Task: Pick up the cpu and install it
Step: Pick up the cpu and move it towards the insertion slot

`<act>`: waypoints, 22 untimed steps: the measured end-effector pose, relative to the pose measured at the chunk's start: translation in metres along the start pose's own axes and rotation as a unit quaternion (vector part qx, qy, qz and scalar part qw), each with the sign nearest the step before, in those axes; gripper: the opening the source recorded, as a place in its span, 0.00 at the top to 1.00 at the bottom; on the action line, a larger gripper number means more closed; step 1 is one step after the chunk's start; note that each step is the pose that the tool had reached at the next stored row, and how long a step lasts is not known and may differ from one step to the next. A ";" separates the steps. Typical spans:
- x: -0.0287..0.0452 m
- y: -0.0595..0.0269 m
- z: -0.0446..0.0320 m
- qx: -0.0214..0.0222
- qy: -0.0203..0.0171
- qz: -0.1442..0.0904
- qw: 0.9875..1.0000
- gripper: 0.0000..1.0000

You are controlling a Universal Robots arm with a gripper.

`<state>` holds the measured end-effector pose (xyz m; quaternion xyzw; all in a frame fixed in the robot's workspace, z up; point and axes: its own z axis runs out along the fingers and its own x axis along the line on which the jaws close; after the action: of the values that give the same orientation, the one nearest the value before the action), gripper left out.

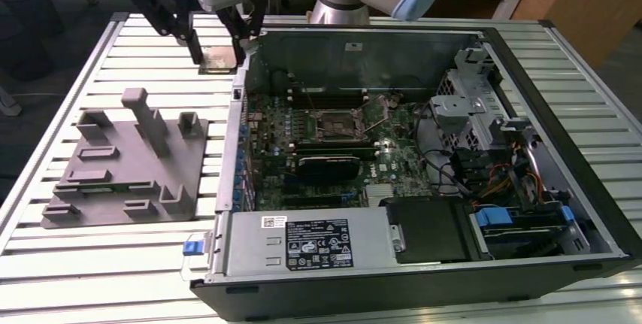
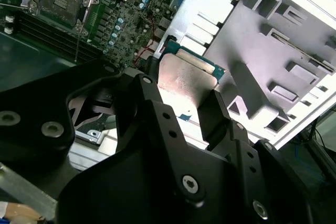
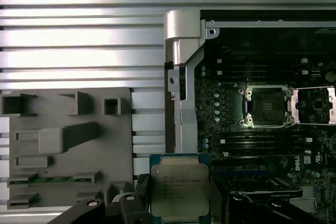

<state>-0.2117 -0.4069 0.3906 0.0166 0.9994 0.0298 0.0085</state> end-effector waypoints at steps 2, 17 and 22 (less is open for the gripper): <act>-0.0019 0.0001 0.0001 0.000 0.000 0.000 1.000 0.46; -0.0163 0.0005 0.0003 0.000 0.000 0.000 1.000 0.46; -0.0203 0.0007 0.0004 0.000 0.000 0.000 1.000 0.46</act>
<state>-0.1914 -0.4069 0.3906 0.0166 0.9994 0.0299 0.0085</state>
